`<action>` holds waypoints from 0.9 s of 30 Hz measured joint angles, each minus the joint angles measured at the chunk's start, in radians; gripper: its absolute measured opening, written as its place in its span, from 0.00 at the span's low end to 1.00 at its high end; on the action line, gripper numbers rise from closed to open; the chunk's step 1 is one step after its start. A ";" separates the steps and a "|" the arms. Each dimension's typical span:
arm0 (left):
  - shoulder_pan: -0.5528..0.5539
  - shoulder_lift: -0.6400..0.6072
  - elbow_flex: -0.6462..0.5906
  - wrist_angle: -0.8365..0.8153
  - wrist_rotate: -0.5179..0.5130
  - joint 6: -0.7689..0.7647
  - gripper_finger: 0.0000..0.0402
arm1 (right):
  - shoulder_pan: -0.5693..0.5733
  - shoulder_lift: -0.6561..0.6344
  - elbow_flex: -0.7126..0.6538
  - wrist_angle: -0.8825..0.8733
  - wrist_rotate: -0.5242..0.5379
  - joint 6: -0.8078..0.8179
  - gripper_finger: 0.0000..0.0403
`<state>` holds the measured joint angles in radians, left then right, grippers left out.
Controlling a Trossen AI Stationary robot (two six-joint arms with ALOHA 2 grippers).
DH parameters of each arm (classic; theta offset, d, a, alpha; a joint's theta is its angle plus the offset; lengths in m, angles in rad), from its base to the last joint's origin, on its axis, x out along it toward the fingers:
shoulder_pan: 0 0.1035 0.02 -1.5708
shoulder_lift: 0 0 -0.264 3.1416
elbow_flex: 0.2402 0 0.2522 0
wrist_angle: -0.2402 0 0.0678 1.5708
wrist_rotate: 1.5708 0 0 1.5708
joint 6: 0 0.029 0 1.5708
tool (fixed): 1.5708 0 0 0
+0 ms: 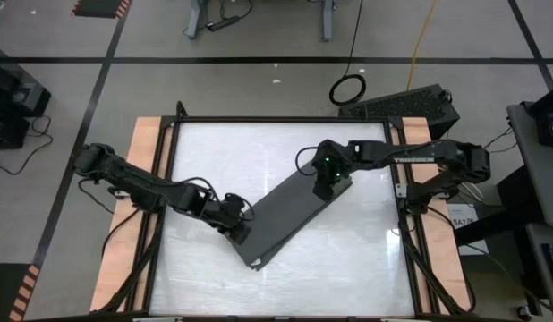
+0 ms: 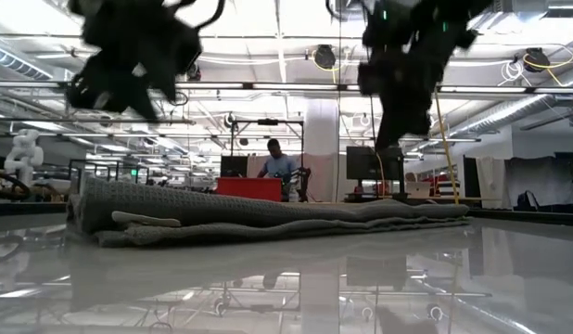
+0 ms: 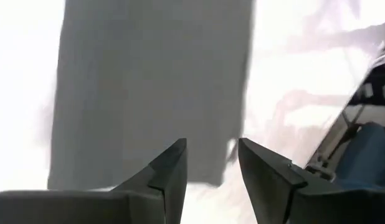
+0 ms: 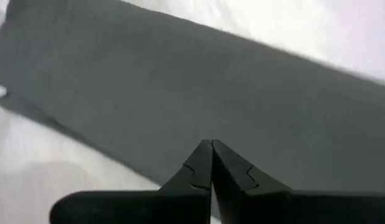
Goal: Roll towel into tight, uniform cylinder
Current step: Roll the gray towel
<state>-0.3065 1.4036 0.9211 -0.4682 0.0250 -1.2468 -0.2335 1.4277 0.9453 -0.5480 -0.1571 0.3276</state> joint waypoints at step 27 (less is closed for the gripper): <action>0.166 0.141 0.064 0.182 0.000 -0.076 0.37 | -0.103 0.110 -0.292 0.498 0.011 0.161 0.00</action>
<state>-0.1401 1.5443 0.9852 -0.2864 0.0249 -1.3230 -0.3363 1.5379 0.6533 -0.0497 -0.1463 0.4883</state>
